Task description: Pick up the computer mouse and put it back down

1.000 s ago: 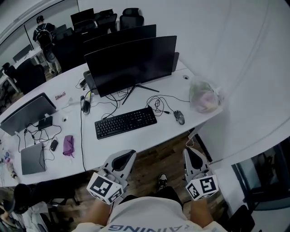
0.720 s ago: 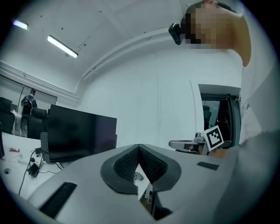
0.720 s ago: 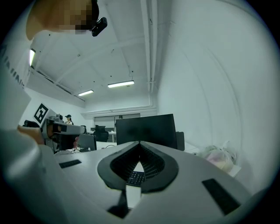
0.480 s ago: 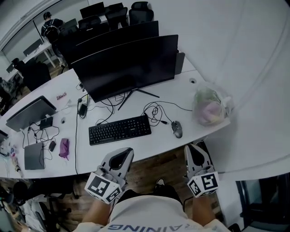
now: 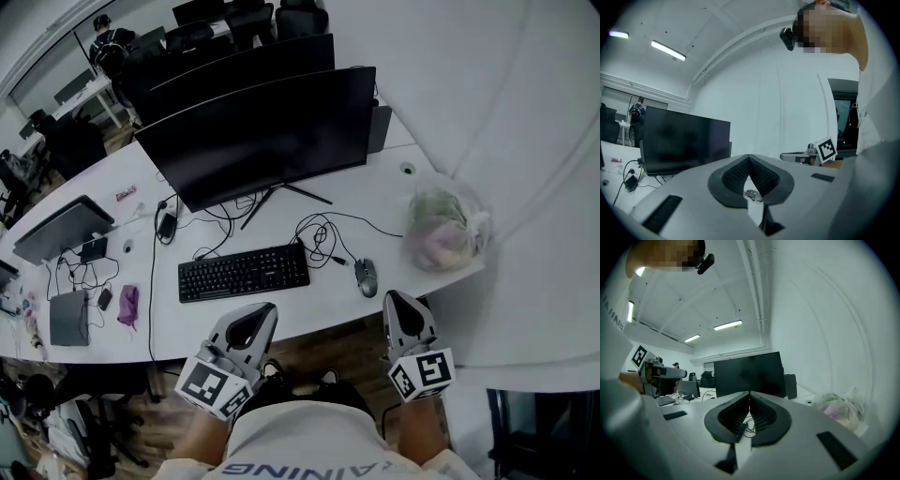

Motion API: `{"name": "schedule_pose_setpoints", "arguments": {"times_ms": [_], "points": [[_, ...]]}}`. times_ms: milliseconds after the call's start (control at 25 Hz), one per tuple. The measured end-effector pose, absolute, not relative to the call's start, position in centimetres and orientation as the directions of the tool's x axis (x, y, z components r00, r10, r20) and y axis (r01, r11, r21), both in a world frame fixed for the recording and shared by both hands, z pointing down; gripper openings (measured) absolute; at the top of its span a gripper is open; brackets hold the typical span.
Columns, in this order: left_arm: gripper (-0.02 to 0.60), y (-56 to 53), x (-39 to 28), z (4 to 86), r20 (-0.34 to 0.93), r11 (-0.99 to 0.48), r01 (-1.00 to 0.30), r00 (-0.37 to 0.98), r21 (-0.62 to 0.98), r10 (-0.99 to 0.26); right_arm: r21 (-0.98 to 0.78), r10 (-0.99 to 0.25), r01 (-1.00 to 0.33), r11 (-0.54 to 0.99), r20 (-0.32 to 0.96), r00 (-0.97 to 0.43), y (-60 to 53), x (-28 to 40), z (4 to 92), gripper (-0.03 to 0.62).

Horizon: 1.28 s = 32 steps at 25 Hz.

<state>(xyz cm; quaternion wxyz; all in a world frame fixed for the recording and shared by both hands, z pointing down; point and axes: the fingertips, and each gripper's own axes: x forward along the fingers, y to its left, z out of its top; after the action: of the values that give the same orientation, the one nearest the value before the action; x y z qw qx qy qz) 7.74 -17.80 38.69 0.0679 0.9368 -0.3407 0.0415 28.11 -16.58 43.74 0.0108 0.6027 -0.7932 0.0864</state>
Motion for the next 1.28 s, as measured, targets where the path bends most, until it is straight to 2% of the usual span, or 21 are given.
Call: {"name": "schedule_pose_setpoints", "arguments": {"times_ms": [240,520,640,720,960,1280], "points": [[0.005,-19.9,7.3,39.7,0.118,-0.785,-0.602,0.799,0.147,-0.590,-0.081,-0.956,-0.977,0.196,0.208,-0.209,-18.5,28.3,45.6,0.021],[0.005,-23.2,5.7,40.4,0.122,-0.804,-0.576,0.817,0.148,-0.563,-0.025,-0.962,-0.995,0.097,0.252,-0.101,-21.7,29.0,47.1,0.028],[0.005,-24.1,5.6,41.1,0.130,-0.802,-0.574,0.819,0.166,-0.559,-0.022,-0.949,-0.997,0.078,0.306,-0.081,-22.9,29.3,49.2,0.166],[0.005,-24.5,5.9,41.5,0.137,-0.799,-0.574,0.819,0.180,-0.557,-0.018,-0.931,-0.997,0.079,0.356,-0.080,-23.5,29.5,51.1,0.203],[0.005,-25.6,6.6,42.7,0.163,-0.786,-0.585,0.811,0.200,-0.562,0.003,-0.880,-0.996,0.090,0.468,-0.079,-25.2,30.2,57.1,0.273],[0.005,-25.9,7.2,44.9,0.219,-0.760,-0.610,0.791,0.224,-0.571,0.014,-0.791,-0.996,0.083,0.610,-0.057,-27.2,31.7,66.4,0.327]]}}
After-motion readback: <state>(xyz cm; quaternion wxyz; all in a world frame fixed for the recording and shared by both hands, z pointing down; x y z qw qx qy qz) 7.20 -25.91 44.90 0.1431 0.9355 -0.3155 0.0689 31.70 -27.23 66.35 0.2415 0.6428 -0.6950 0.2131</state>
